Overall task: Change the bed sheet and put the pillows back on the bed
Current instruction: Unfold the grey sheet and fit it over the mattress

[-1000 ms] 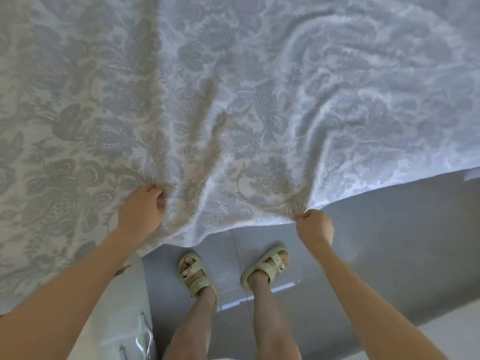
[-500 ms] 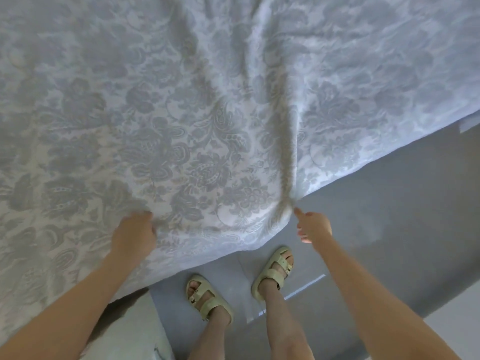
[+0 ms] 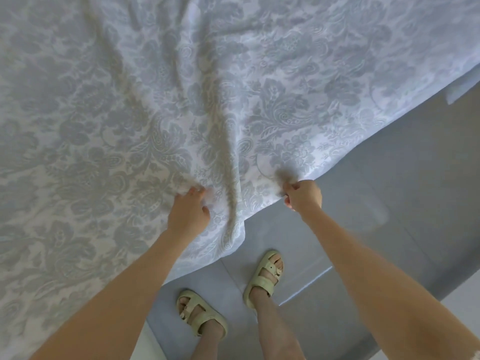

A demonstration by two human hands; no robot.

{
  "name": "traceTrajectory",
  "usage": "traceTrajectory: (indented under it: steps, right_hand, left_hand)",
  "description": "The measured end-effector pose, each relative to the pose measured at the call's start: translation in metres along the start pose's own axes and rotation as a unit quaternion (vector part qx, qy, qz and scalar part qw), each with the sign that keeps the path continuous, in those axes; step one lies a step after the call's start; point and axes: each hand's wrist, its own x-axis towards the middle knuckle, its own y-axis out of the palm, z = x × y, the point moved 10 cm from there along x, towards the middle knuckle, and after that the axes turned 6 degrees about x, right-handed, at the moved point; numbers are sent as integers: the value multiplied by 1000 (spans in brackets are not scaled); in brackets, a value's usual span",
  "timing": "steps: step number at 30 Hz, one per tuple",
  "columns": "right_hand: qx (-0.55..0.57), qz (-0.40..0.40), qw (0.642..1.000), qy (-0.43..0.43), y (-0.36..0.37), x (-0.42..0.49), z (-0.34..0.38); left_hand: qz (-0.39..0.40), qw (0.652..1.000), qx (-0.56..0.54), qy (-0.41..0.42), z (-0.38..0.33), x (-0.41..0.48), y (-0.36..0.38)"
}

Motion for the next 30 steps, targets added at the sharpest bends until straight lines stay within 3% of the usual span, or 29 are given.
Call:
traceTrajectory:
  steps: [4, 7, 10, 14, 17, 22, 25, 30]
  right_hand:
    - [-90, -26, 993, -67, -50, -13, 0]
    - [-124, -71, 988, -57, -100, -9, -17]
    - [-145, 0, 989, -5, -94, 7, -33]
    - [-113, 9, 993, 30, -105, 33, -26]
    - [42, -32, 996, 70, -138, 68, -19]
    - [275, -48, 951, 135, -168, 124, -5]
    - [254, -59, 953, 152, -181, 155, -1]
    - [50, -82, 988, 121, -208, 175, 1]
  left_hand:
    - [105, 993, 37, -39, 2, 4, 19]
    - [164, 983, 54, -66, 6, 8, 22]
    - [191, 975, 97, -59, 2, 21, 17]
    - [102, 984, 117, -84, -16, 47, -23]
    - [-45, 995, 62, -65, -57, 67, -68]
    - [-107, 994, -20, 19, -138, 108, -104]
    - [-134, 989, -46, 43, -176, 137, -128]
    - [-133, 988, -42, 64, -218, 188, -160]
